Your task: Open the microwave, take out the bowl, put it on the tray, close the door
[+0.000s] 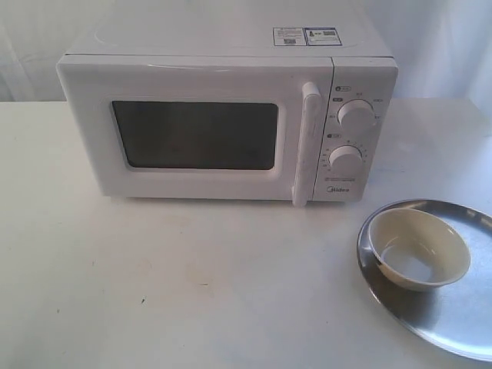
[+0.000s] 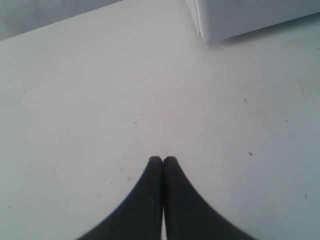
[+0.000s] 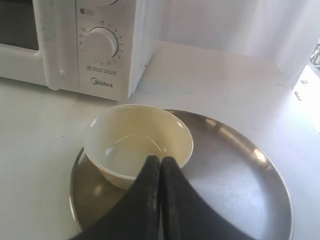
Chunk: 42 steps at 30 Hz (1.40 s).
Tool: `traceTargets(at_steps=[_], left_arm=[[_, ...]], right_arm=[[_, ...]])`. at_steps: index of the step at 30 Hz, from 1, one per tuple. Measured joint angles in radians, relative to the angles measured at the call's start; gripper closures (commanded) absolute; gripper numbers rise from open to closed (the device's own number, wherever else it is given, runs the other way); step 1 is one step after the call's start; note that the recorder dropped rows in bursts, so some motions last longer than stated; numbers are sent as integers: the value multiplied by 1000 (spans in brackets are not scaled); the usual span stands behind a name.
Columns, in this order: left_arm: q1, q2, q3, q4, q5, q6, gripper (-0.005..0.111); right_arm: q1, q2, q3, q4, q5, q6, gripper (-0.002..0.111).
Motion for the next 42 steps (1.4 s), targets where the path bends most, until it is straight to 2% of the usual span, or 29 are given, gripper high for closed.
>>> traceTargets(at_steps=[15, 31, 42], left_arm=[[0, 0, 0, 0, 0, 0, 107], [0, 0, 0, 0, 0, 0, 107], [0, 0, 0, 0, 0, 0, 107]], right_arm=[[-22, 0, 0, -60, 4, 83, 108], [-142, 0, 0, -78, 4, 85, 108], [-146, 0, 0, -78, 11, 153, 108]])
